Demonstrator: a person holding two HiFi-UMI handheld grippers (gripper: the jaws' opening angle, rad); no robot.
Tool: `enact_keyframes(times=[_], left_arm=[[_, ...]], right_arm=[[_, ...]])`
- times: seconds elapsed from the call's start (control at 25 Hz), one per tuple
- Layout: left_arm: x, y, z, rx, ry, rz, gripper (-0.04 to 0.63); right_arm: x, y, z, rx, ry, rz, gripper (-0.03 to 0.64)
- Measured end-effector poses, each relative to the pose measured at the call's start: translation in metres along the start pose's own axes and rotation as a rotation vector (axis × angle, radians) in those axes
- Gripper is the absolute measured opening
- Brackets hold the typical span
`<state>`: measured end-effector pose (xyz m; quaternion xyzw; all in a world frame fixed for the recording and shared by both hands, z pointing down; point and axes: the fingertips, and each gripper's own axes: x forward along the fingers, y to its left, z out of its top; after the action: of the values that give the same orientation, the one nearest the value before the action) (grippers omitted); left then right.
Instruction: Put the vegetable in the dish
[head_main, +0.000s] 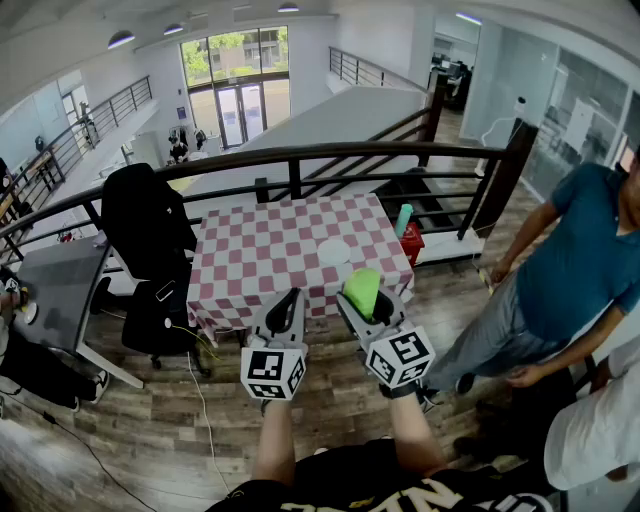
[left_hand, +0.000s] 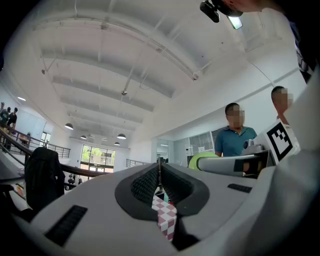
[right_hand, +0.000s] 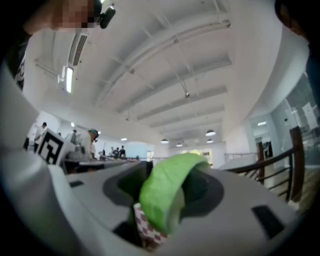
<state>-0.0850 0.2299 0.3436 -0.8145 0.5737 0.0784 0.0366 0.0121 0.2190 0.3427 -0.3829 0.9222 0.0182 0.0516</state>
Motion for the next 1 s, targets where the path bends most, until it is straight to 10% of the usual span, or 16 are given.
enact_keyframes(times=[0.6, 1.0], left_arm=[[-0.003, 0.046, -0.018, -0.045, 0.022, 0.082, 0.032], [0.119, 0.054, -0.021, -0.009, 0.021, 0.141, 0.032]], right_arm=[[0.048, 0.021, -0.033, 0.058, 0.032, 0.107, 0.221], [0.116, -0.090, -0.011, 0.112, -0.043, 0.176, 0.221]])
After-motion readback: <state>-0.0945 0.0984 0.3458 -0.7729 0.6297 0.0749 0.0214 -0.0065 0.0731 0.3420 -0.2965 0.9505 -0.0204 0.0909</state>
